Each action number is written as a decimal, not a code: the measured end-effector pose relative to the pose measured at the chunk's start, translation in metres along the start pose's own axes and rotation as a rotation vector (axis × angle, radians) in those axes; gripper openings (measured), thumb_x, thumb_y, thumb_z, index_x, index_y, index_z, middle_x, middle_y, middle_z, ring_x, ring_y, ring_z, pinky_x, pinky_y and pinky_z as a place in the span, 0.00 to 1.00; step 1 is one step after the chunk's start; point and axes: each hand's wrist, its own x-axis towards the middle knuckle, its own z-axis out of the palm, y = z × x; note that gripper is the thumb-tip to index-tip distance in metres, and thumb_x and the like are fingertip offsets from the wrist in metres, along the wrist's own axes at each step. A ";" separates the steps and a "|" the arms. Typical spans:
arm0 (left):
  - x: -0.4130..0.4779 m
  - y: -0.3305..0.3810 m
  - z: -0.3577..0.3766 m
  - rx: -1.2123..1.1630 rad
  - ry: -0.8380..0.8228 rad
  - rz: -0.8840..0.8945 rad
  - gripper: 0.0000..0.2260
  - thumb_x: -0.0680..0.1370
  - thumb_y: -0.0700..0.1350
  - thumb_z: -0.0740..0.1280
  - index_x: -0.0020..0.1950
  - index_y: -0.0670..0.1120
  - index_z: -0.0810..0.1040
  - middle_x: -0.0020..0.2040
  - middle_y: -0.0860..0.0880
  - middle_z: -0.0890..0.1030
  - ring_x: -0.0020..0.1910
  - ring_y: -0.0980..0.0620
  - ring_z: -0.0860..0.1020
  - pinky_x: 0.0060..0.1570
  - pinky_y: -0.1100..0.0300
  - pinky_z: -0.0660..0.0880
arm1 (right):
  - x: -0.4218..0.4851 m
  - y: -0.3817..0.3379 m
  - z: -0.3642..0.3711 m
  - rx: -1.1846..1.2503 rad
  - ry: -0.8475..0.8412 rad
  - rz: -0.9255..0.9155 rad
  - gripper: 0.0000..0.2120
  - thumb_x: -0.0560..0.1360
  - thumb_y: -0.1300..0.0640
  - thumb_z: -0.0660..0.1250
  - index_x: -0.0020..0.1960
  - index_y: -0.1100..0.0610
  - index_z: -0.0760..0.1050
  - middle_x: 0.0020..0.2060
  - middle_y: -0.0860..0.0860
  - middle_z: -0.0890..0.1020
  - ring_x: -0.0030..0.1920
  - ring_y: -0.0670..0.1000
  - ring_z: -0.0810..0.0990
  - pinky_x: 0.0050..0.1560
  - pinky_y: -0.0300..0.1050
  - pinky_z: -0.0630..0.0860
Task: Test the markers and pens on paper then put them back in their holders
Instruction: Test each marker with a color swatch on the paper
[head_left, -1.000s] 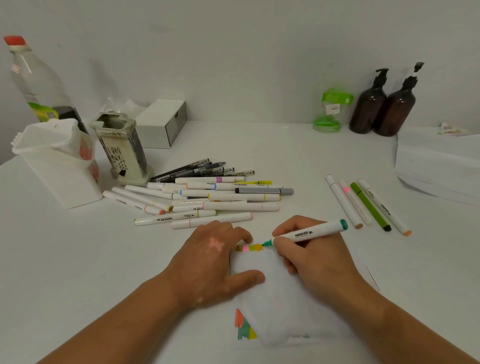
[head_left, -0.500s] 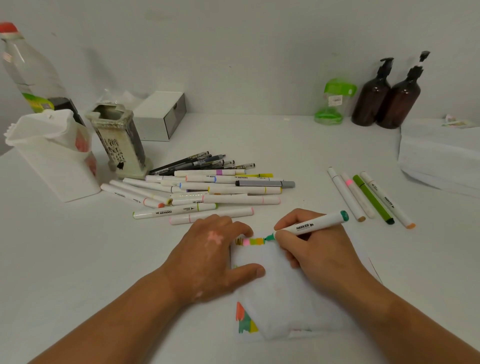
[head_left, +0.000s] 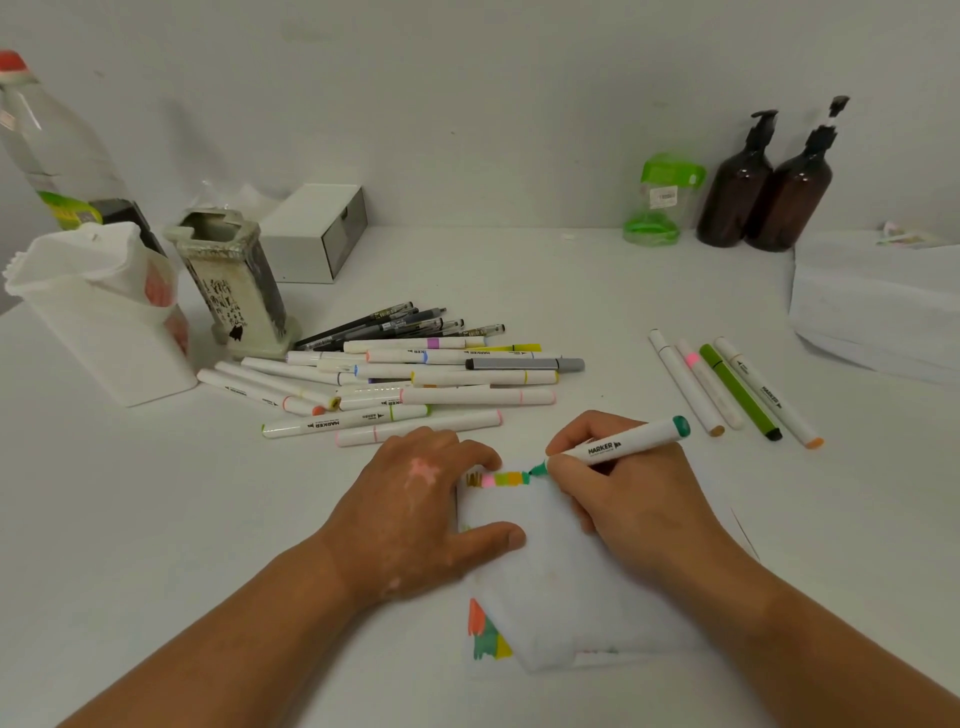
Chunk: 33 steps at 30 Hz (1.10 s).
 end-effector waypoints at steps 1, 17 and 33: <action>0.000 0.000 0.000 -0.002 0.006 0.002 0.28 0.69 0.72 0.68 0.63 0.59 0.76 0.42 0.66 0.67 0.45 0.62 0.65 0.51 0.64 0.63 | 0.000 0.000 0.000 -0.001 -0.003 0.004 0.06 0.74 0.57 0.72 0.40 0.49 0.81 0.28 0.45 0.81 0.27 0.43 0.77 0.28 0.34 0.74; -0.001 0.001 -0.003 -0.014 -0.026 -0.005 0.30 0.68 0.70 0.70 0.66 0.60 0.73 0.43 0.72 0.66 0.46 0.65 0.67 0.50 0.70 0.63 | 0.001 0.001 -0.002 0.038 0.043 -0.004 0.06 0.74 0.58 0.71 0.39 0.50 0.80 0.27 0.44 0.80 0.27 0.41 0.76 0.26 0.31 0.70; -0.001 -0.004 -0.003 -0.866 0.099 -0.112 0.14 0.82 0.34 0.60 0.61 0.51 0.70 0.58 0.50 0.84 0.49 0.46 0.84 0.50 0.58 0.79 | 0.001 -0.001 -0.019 0.761 -0.042 -0.009 0.03 0.68 0.60 0.69 0.39 0.55 0.81 0.29 0.58 0.78 0.28 0.51 0.74 0.25 0.41 0.71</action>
